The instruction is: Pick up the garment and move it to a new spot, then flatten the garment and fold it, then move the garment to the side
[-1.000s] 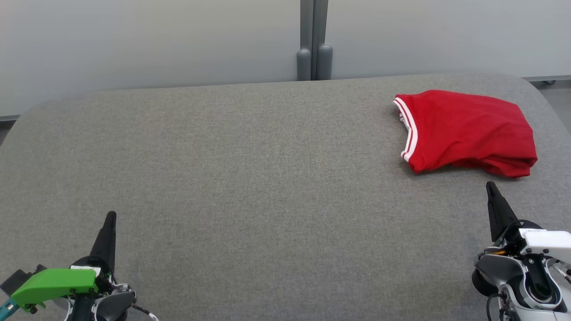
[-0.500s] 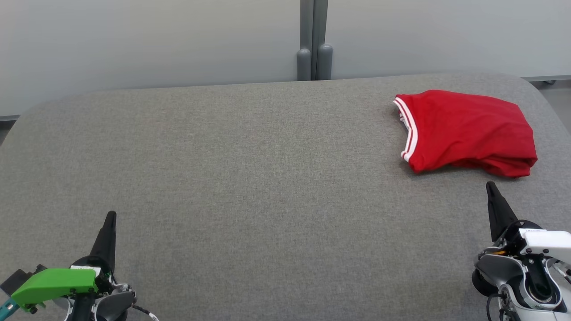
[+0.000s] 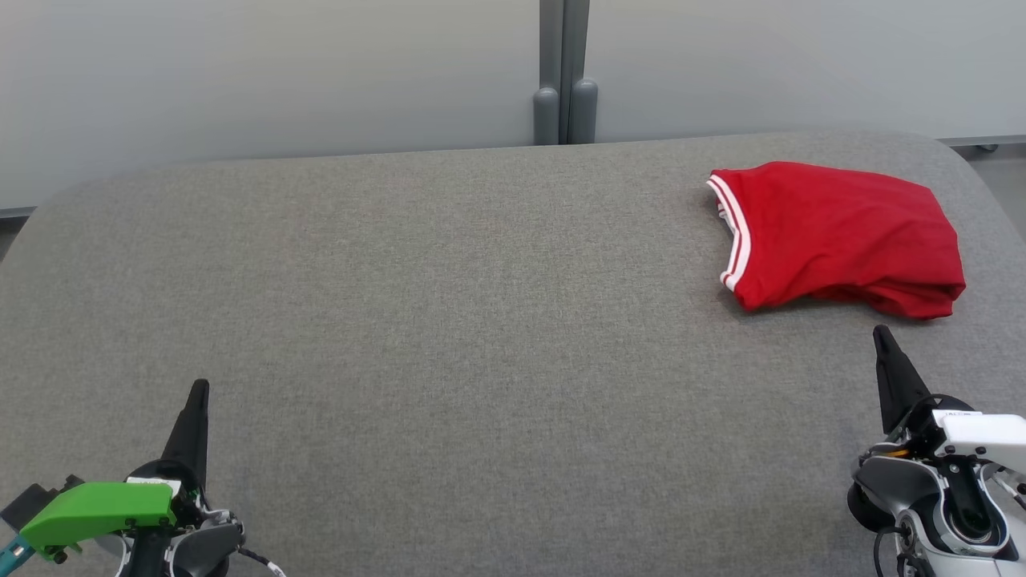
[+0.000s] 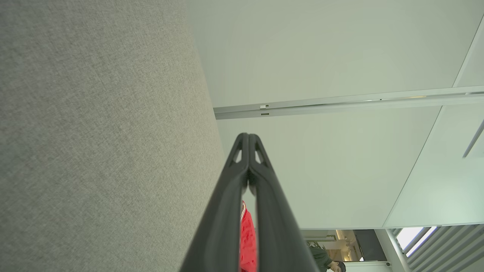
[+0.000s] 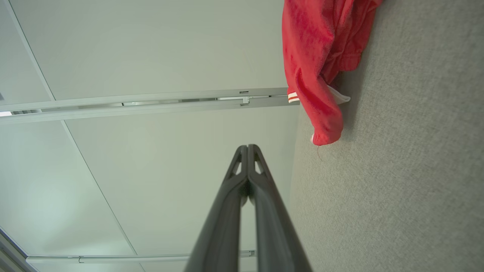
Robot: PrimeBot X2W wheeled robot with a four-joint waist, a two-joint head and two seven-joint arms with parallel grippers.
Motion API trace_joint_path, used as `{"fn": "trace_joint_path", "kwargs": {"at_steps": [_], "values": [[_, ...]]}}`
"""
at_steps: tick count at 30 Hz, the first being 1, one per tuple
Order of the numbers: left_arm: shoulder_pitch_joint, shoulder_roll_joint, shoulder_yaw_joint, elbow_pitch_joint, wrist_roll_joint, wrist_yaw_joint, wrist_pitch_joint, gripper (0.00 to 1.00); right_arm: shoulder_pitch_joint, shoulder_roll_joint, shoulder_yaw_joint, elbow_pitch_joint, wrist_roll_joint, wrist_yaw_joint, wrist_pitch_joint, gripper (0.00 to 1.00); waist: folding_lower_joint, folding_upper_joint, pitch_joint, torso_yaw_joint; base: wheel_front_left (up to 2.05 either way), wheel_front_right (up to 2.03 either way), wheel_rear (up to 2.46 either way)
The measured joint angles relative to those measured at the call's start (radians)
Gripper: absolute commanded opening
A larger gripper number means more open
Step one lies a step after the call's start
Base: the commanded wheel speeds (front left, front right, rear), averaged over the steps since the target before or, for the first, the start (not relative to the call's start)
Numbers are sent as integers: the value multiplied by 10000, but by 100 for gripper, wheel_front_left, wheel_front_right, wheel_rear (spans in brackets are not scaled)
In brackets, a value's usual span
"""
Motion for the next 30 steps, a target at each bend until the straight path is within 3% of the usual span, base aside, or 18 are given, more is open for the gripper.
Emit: {"fn": "trace_joint_path", "kwargs": {"at_steps": [30], "values": [[0, -2, 0, -15, -2, -2, 0, 0, -5, 4, -8, -6, 0, 0, 2, 0, 0, 0, 2, 0, 0, 0, 0]]}}
